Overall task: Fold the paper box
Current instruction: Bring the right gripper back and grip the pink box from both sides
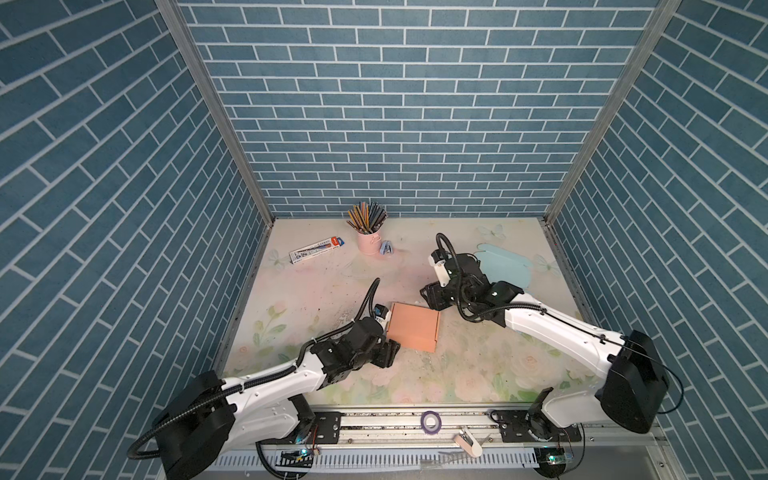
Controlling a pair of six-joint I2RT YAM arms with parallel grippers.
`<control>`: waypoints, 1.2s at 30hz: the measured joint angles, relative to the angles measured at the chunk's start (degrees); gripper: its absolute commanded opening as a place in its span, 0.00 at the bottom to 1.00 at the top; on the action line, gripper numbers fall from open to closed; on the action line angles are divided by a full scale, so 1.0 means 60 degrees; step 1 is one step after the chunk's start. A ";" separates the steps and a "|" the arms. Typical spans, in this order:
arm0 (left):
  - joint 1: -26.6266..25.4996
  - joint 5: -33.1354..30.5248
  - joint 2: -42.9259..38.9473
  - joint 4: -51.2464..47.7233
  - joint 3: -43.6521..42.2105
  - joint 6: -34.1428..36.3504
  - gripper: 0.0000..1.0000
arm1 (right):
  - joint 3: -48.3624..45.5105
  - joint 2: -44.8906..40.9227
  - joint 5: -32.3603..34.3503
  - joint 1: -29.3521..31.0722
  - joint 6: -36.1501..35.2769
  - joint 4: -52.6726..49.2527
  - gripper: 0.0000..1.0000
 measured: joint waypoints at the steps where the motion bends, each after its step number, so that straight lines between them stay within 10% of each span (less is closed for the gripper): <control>1: 0.0000 0.0040 -0.0117 -0.0168 0.0029 0.0025 0.69 | -0.0189 -0.0262 0.0000 0.0000 0.0055 -0.0040 0.60; 12: 0.0619 0.0721 -0.1333 -0.1115 0.0729 0.0240 0.70 | -0.2350 -0.2164 -0.0084 0.0000 0.1031 -0.0197 0.62; 36: 0.2608 0.3100 0.2790 0.1005 0.1694 0.0291 0.61 | -0.4390 -0.0787 -0.1763 -0.0361 0.3275 0.2892 0.72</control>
